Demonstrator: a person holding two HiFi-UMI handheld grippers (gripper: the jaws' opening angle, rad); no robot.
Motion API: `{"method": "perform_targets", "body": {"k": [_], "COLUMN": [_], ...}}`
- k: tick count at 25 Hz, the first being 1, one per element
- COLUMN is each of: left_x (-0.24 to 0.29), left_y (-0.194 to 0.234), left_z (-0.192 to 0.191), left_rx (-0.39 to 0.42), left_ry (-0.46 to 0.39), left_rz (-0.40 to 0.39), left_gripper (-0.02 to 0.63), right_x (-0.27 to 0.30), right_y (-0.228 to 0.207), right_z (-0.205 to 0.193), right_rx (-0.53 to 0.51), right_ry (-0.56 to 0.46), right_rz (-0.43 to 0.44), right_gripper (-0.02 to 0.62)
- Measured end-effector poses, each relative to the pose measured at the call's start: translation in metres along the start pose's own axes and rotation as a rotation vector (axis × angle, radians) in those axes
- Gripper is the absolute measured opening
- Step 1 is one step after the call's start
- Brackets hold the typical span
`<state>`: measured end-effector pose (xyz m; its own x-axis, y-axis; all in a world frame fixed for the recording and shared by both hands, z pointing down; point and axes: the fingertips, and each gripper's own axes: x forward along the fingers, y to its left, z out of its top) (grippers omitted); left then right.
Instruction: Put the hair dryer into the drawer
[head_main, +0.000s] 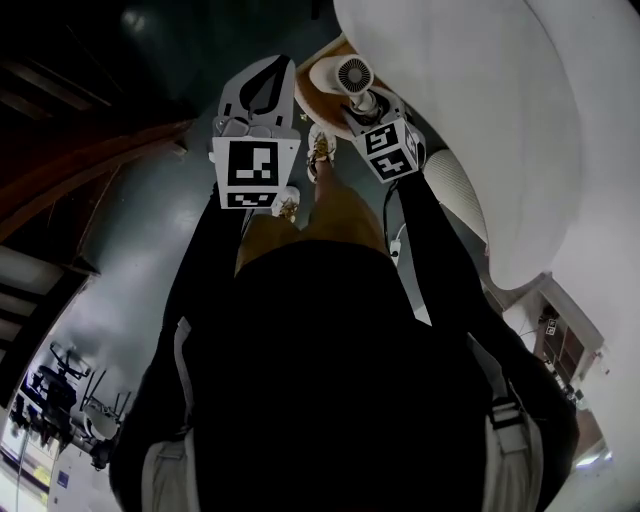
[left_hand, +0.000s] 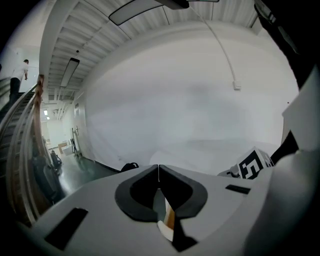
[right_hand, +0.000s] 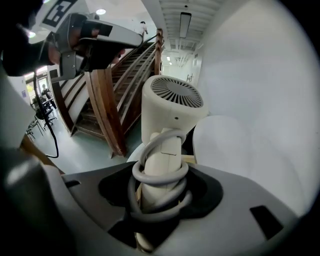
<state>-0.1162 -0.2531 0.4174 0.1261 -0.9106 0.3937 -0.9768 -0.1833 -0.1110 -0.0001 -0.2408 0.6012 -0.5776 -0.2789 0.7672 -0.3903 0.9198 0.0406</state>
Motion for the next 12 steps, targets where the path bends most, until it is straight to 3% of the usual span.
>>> {"method": "perform_targets", "body": {"k": [12], "left_x": [0.009], "left_y": [0.004], "left_z": [0.001], "left_rx": [-0.034], "left_ry": [0.001], "left_rz": [0.003], "left_gripper": [0.017], "right_x": [0.04], "right_y": [-0.004], "right_z": [-0.029], "right_rx": [-0.099], "right_ry": [0.118], "right_rz": [0.048], "right_gripper": [0.244]}}
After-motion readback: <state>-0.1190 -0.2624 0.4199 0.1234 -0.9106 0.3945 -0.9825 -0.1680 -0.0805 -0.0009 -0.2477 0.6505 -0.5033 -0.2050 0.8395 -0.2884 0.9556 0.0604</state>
